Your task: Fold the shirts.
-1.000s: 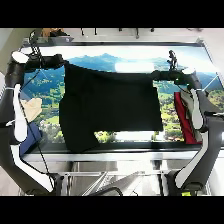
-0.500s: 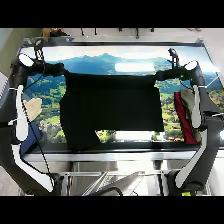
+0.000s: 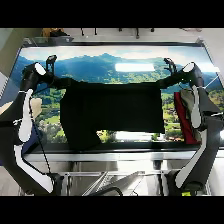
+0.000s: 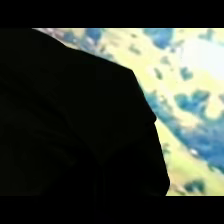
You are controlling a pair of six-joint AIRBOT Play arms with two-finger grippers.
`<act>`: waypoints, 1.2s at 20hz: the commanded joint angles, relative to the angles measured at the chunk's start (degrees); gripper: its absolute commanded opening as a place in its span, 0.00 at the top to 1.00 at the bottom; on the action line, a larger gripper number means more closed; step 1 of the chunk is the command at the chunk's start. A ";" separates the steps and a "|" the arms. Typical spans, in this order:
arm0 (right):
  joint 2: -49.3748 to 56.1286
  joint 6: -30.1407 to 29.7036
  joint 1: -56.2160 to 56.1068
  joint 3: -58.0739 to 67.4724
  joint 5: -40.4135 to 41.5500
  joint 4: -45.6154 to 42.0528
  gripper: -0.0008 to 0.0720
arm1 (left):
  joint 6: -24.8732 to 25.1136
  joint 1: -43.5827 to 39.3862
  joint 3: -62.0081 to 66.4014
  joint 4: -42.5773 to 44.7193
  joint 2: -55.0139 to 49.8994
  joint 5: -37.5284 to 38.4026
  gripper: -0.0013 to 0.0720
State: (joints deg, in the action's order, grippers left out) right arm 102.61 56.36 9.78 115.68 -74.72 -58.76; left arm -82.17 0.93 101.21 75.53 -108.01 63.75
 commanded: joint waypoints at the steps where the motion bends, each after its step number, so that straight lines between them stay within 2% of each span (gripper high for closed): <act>1: 0.04 0.07 0.00 -0.09 -1.64 -1.92 0.95 | -1.46 -0.87 -2.71 2.93 0.00 0.92 0.95; 5: 0.17 1.46 0.02 -0.31 -1.75 -1.97 0.95 | -1.53 -1.36 -3.87 2.84 -0.13 1.79 0.95; 6: 0.17 2.67 0.02 -0.33 -1.70 -1.97 0.80 | -1.68 -1.49 -3.76 2.82 -0.09 2.69 0.93; 7: -0.04 4.04 0.02 -0.28 -1.81 -2.19 0.57 | -1.81 -1.49 -2.67 2.82 -0.11 4.94 0.47; 8: -0.61 5.57 0.07 -0.28 -1.92 -3.45 0.55 | -2.80 -1.36 -0.61 2.97 -0.09 7.96 0.02; 10: -3.37 11.61 0.46 -0.26 -3.80 -9.55 0.53 | -4.81 -0.28 5.25 2.84 0.13 15.15 0.03; 11: -5.01 14.47 0.96 -0.28 -5.77 -11.17 0.32 | -5.40 0.48 7.74 2.69 0.66 18.64 0.03; 12: -6.49 16.02 1.84 -0.39 -8.46 -10.69 0.20 | -5.44 1.40 9.07 2.43 1.81 21.81 0.03; 14: -9.07 18.95 4.22 -2.89 -13.62 -10.19 0.21 | -5.60 2.49 6.49 2.45 6.01 25.22 0.03; 17: -13.55 19.98 8.76 -13.68 -18.38 -6.73 0.21 | -5.29 3.72 -8.35 2.45 16.17 25.05 0.03; 21: -23.65 15.91 14.84 -37.59 -15.65 -1.22 0.21 | -3.78 4.61 -34.16 2.32 30.64 19.74 0.03; 24: -29.16 14.05 16.46 -52.65 -9.73 -1.38 0.21 | -3.80 4.63 -47.76 2.32 37.90 15.13 0.03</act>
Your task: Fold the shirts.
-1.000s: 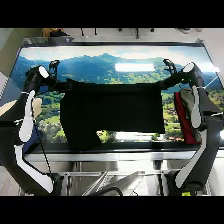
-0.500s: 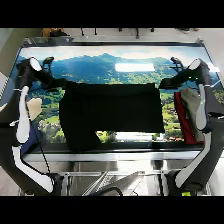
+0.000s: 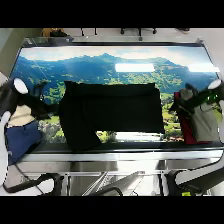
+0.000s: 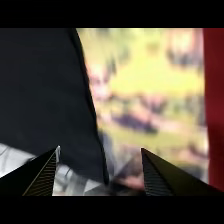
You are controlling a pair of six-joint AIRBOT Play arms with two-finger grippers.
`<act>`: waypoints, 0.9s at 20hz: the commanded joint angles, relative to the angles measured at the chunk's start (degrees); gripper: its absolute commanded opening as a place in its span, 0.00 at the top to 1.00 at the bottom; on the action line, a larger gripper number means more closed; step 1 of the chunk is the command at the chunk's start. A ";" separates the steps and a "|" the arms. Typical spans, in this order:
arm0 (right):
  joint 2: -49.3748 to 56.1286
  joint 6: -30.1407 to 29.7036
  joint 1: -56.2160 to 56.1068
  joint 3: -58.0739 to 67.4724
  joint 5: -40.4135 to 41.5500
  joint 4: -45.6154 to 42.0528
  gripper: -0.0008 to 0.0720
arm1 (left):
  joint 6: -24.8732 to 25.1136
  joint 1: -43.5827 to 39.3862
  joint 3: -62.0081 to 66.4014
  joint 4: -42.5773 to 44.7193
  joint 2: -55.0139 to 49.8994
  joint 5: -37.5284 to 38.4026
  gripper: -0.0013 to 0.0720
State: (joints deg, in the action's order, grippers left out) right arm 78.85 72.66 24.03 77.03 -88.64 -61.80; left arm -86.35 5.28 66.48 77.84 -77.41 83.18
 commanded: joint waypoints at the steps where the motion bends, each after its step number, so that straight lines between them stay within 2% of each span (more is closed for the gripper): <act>1: -6.29 -3.67 2.05 -17.75 6.86 1.88 0.21 | 0.35 0.28 -15.89 -0.02 9.07 -5.88 0.03; 4: -6.32 -8.07 1.42 -25.18 12.13 7.45 0.21 | 0.42 1.09 -21.75 -4.02 13.51 -9.33 0.03; 9: -5.73 -12.57 -0.94 -26.29 13.42 15.61 0.21 | 0.81 4.74 -25.97 -6.10 16.06 -11.96 0.03; 10: -5.73 -13.35 -1.42 -26.29 13.99 17.16 0.28 | 1.09 5.35 -26.53 -7.19 15.72 -13.00 0.03; 11: -5.73 -14.80 -1.84 -26.25 14.14 19.15 0.50 | 2.08 6.05 -26.97 -9.57 14.84 -13.88 0.03; 14: -5.92 -15.89 -2.12 -26.25 13.73 21.57 0.52 | 6.03 6.86 -27.02 -17.11 10.19 -15.67 0.03; 15: -6.14 -15.89 -2.12 -26.25 13.42 21.57 0.52 | 6.75 6.45 -26.56 -17.55 8.33 -16.39 0.08; 16: -6.40 -15.89 -2.10 -26.25 13.18 21.53 0.52 | 6.95 5.68 -25.99 -17.40 6.32 -17.38 0.17; 18: -7.21 -15.91 -2.10 -26.25 13.22 21.55 0.52 | 6.97 4.17 -25.05 -17.44 2.60 -18.49 0.17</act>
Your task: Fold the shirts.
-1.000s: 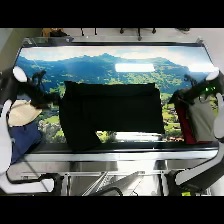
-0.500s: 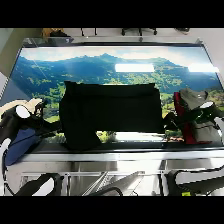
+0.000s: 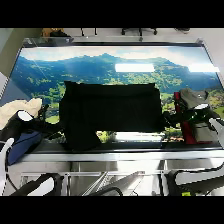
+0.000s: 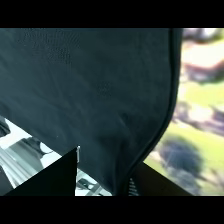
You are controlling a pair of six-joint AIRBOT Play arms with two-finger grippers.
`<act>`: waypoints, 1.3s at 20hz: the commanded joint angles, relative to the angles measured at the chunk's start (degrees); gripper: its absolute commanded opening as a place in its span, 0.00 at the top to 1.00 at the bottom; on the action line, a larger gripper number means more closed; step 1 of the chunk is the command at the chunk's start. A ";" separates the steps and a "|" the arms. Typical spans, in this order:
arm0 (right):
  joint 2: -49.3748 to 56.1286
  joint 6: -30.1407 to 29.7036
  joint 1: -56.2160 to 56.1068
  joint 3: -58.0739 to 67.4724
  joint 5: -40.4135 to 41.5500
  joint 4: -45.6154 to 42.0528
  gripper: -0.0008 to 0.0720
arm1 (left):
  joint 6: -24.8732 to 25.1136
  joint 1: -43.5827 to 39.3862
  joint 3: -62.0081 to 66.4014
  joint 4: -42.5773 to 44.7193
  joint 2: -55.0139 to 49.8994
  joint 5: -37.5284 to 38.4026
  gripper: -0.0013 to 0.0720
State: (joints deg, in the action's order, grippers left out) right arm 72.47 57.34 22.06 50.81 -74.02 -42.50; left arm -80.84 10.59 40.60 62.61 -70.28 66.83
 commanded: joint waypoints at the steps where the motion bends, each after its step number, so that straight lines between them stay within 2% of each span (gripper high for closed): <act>1: -1.31 -0.57 -0.13 0.00 -1.40 2.25 0.52 | 1.51 -1.77 1.27 -2.14 -6.25 -1.97 0.17; 5: -2.03 -0.59 -0.13 0.00 -1.42 2.23 0.52 | 2.43 -1.97 3.30 -1.11 -8.24 1.97 0.17; 9: -2.03 -0.59 -0.13 0.00 -1.40 2.21 0.52 | 2.01 -1.20 9.31 2.91 -2.84 6.67 0.17; 12: -2.03 -0.68 -0.13 0.00 -1.33 2.19 0.52 | 1.68 2.62 10.84 3.67 0.74 9.14 0.17; 15: -2.03 -1.09 -0.13 0.00 -1.38 2.19 0.52 | 2.14 8.13 6.49 3.65 2.19 9.53 0.17; 17: -2.03 -1.27 -0.13 -0.02 -1.40 2.19 0.52 | 3.06 10.64 2.10 3.08 2.16 8.39 0.17; 20: -2.03 -1.27 -0.13 0.00 -1.38 2.19 0.52 | 6.62 10.84 -3.82 -2.82 2.16 3.04 0.17; 23: -2.03 -1.27 -0.13 0.00 -1.42 2.21 0.52 | 8.46 7.89 -7.61 -8.00 1.77 -3.48 0.17; 26: -2.03 -1.27 -0.13 0.00 -1.44 2.21 0.52 | 9.05 3.45 -7.63 -10.38 -2.86 -5.53 0.17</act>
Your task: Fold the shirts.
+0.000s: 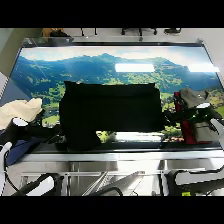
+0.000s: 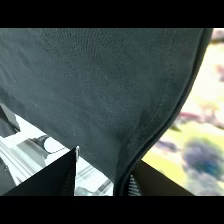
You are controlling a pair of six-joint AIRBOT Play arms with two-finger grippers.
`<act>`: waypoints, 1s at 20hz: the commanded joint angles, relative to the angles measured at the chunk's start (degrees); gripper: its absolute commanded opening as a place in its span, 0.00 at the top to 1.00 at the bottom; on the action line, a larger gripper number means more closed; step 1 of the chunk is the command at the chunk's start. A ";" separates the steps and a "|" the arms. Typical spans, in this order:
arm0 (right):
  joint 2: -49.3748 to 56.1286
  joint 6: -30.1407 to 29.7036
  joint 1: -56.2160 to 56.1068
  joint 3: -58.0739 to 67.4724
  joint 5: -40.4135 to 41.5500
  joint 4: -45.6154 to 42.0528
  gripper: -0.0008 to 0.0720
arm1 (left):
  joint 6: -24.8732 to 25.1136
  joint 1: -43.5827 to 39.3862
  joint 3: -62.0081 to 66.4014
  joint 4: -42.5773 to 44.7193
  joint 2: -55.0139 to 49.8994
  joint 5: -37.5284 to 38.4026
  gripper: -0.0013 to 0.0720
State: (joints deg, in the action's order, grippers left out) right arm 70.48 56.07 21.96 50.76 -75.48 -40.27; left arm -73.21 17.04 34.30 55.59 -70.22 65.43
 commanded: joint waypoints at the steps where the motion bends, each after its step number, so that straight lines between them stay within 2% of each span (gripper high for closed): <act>1: -0.04 0.00 -0.02 0.04 0.00 -0.02 0.52 | 1.46 -4.79 -0.44 -3.19 -4.96 -3.87 0.17; 7: -0.04 -0.02 -0.02 0.04 -1.09 -0.04 0.52 | 1.60 -10.25 8.22 -3.02 -8.41 -1.16 0.18; 8: -0.04 -0.24 0.04 0.04 -1.33 -0.02 0.52 | 1.53 -10.21 9.51 -2.45 -8.41 0.42 0.39; 9: -0.04 -0.48 0.02 0.04 -1.66 -0.04 0.61 | 1.22 -10.08 10.51 -1.20 -8.41 1.75 0.78; 10: -0.04 -0.61 0.02 0.04 -1.75 -0.02 0.70 | 1.09 -10.10 11.28 -0.11 -8.41 2.84 0.95; 12: -0.11 -0.57 0.09 0.04 -2.32 -0.02 0.71 | 0.74 -10.08 12.28 0.33 -8.41 4.37 0.95; 14: -0.33 -0.57 0.39 0.04 -4.00 -0.04 0.92 | 0.72 -10.08 13.84 0.37 -8.11 6.80 0.95; 15: -0.52 -0.28 0.87 0.07 -4.57 -0.57 0.95 | 0.72 -10.08 14.34 0.52 -7.06 7.41 0.95; 18: -1.62 4.57 1.79 0.04 -4.68 -9.29 0.95 | -2.36 -9.92 14.71 6.36 0.11 9.66 0.95; 20: -3.08 9.33 3.28 0.04 -4.63 -16.83 0.95 | -3.89 -8.57 14.62 11.08 5.46 13.97 0.95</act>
State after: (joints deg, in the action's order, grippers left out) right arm 68.79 59.57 23.81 50.76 -79.70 -47.59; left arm -74.65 7.44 48.51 60.58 -70.67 74.22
